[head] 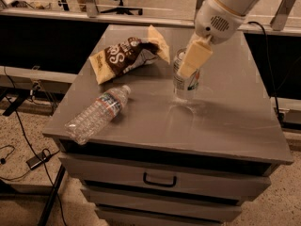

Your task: Move 7up can near brown chip bag

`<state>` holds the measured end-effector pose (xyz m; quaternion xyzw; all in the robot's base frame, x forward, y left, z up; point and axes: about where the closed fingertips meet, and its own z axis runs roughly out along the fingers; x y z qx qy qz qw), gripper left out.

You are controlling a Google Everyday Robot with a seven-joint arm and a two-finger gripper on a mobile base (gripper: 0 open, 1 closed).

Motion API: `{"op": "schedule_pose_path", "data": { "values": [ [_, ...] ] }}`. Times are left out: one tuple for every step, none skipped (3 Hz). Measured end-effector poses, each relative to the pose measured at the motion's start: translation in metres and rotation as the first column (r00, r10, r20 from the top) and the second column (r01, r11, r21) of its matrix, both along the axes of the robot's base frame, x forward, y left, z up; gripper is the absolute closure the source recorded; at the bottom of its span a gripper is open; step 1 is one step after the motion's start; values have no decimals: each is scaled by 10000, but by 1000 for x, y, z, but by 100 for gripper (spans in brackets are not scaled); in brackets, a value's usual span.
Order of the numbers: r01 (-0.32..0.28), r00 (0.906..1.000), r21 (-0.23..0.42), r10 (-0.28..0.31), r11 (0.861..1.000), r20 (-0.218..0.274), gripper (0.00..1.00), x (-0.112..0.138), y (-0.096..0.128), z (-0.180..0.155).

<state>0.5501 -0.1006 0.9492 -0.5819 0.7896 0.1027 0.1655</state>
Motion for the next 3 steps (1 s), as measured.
{"op": "schedule_pose_path", "data": {
  "values": [
    [430, 9991, 602, -428, 9973, -41, 100, 28, 19, -6],
    [817, 9966, 846, -820, 9931, -6, 100, 48, 37, -15],
    [910, 9945, 1212, -965, 9884, 402, 80, 59, 48, -19]
  ]
}}
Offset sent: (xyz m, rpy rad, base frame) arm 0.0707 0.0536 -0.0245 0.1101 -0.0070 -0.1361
